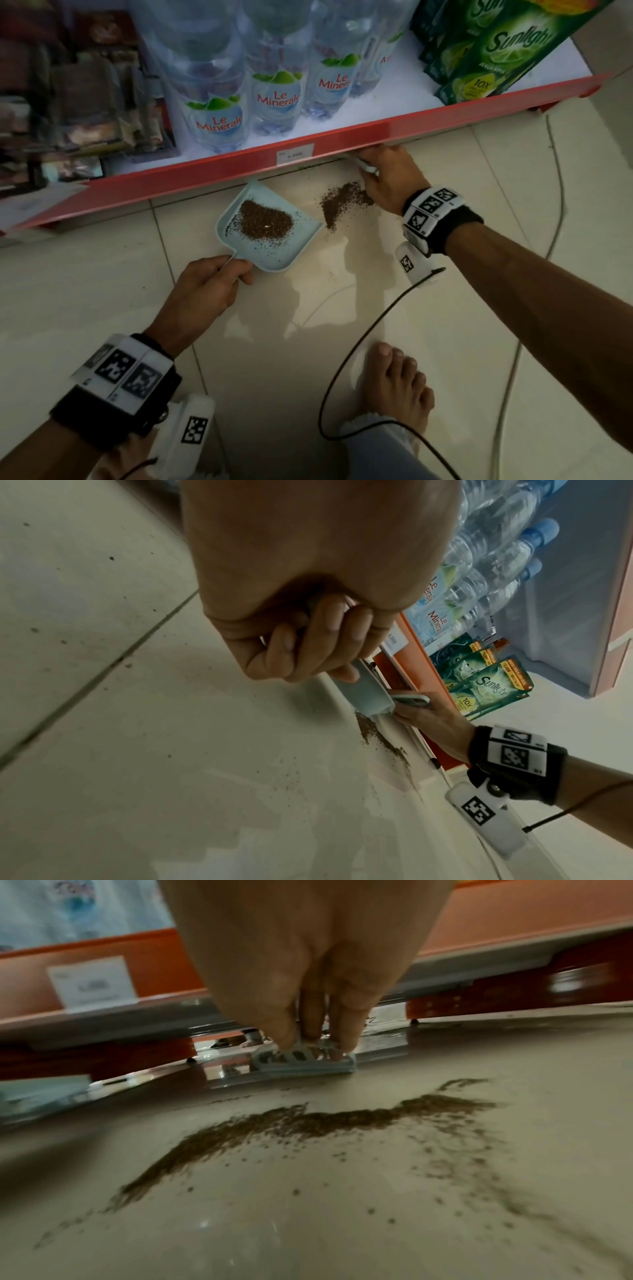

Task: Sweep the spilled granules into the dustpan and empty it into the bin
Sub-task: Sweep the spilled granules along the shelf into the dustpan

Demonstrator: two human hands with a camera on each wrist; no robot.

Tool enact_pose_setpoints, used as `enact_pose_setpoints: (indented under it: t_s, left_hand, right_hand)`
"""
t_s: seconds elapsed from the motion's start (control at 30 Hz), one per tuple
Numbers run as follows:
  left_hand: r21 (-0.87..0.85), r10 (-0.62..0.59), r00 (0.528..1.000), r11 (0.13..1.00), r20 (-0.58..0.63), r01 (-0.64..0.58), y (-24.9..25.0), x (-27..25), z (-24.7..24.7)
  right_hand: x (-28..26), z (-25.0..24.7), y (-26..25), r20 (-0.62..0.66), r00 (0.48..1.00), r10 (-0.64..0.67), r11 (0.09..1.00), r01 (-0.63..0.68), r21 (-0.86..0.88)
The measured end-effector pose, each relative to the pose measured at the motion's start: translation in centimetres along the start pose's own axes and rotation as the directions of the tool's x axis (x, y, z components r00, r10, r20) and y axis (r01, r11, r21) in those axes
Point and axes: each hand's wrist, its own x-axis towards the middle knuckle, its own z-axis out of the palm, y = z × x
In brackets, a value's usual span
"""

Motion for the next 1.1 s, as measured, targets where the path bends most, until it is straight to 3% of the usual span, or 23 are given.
enact_pose_setpoints:
  t_s: [0.1,0.17,0.37,0.53,0.6,0.8,0.93,1.1]
  left_hand:
    - [-0.002,0.022,1.0,1.0,0.003,-0.022,-0.4,-0.1,-0.1]
    - [-0.015,0.022,1.0,1.0,-0.01,-0.022,-0.8,-0.3,-0.2]
    - [-0.06,-0.004,1.0,0.998,0.007,0.005,-2.1,-0.7,0.0]
    - [-0.024,0.004,1.0,1.0,0.015,-0.004,-2.2,-0.8,0.0]
    - [-0.036,0.01,1.0,0.999,0.006,-0.01,-2.1,-0.8,-0.3]
    - [-0.069,0.026,1.0,0.997,-0.009,-0.027,-2.2,-1.1,-0.5]
    - [-0.062,0.013,1.0,0.998,-0.003,-0.013,-2.4,-1.0,-0.5]
    - [-0.08,-0.012,0.999,0.997,-0.046,0.008,-2.6,-1.0,-1.0]
  right_hand:
    - [-0.9,-0.8,-1.7,0.112,0.963,-0.247,0.969,0.244,0.037]
    - [-1.7,-1.9,-1.5,0.135,0.944,-0.301,0.953,0.303,0.002]
    - [-1.9,-1.6,-2.0,-0.053,0.979,-0.197,0.98,0.196,-0.019]
    - [-0.9,0.4,-4.0,0.108,0.975,-0.193,0.98,0.196,-0.024]
    - [-1.4,-0.4,-3.3,0.109,0.977,-0.185,0.982,0.188,-0.018]
    - [-2.0,-0.9,-3.8,-0.147,0.972,-0.182,0.982,0.188,0.033]
    - [-1.1,2.2,-6.7,-0.045,0.994,-0.099,0.986,0.104,0.132]
    - [-1.6,1.2,-5.8,0.005,0.992,-0.126,0.991,0.126,0.04]
